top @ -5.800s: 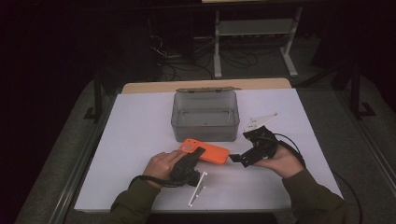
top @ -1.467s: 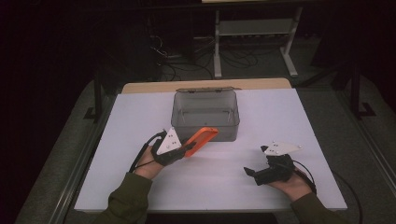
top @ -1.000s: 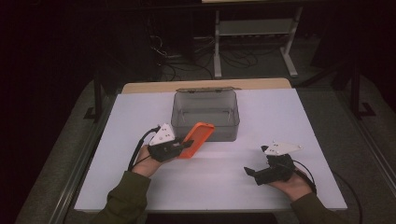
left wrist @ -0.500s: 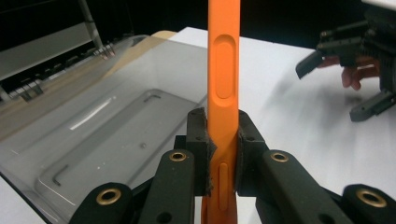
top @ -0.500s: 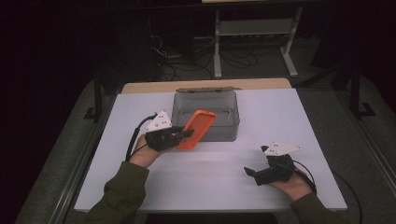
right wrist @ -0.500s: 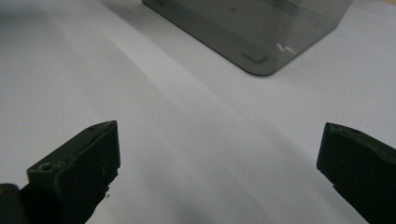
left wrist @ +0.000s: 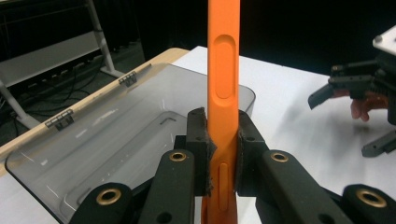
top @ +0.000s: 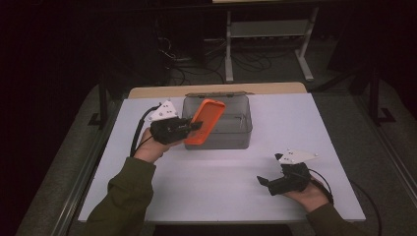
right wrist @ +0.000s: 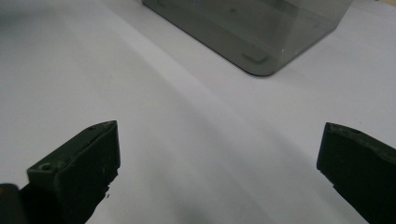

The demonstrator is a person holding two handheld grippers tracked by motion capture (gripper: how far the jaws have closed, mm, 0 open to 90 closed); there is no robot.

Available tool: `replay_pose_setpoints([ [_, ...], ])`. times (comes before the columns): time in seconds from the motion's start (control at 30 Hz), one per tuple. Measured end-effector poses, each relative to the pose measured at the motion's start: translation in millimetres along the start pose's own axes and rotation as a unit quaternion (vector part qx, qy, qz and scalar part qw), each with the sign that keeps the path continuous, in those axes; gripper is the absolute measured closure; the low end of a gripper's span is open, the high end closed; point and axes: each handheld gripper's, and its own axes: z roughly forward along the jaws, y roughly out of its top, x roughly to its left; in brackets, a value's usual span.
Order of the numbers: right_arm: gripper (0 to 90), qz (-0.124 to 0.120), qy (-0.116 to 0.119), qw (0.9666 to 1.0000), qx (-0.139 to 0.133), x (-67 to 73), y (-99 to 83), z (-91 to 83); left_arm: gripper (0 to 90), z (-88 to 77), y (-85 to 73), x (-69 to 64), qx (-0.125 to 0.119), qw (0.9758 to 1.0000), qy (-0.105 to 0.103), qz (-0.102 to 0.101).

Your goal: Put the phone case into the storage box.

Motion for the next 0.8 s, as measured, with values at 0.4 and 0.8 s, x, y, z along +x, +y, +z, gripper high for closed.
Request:
replay_pose_setpoints([
  [0.4, 0.0, -0.001, 0.000, 1.0000, 0.000, 0.3, -0.1, -0.3, 79.5, 7.3, 18.3, 20.7, 0.006, 0.9998, 0.013, -0.011],
  [0.8, 0.0, -0.001, 0.002, 1.0000, -0.002, 0.4, -0.1, -1.0, 79.5, 21.9, 26.0, 35.4, 0.045, 0.9981, 0.035, -0.026],
])
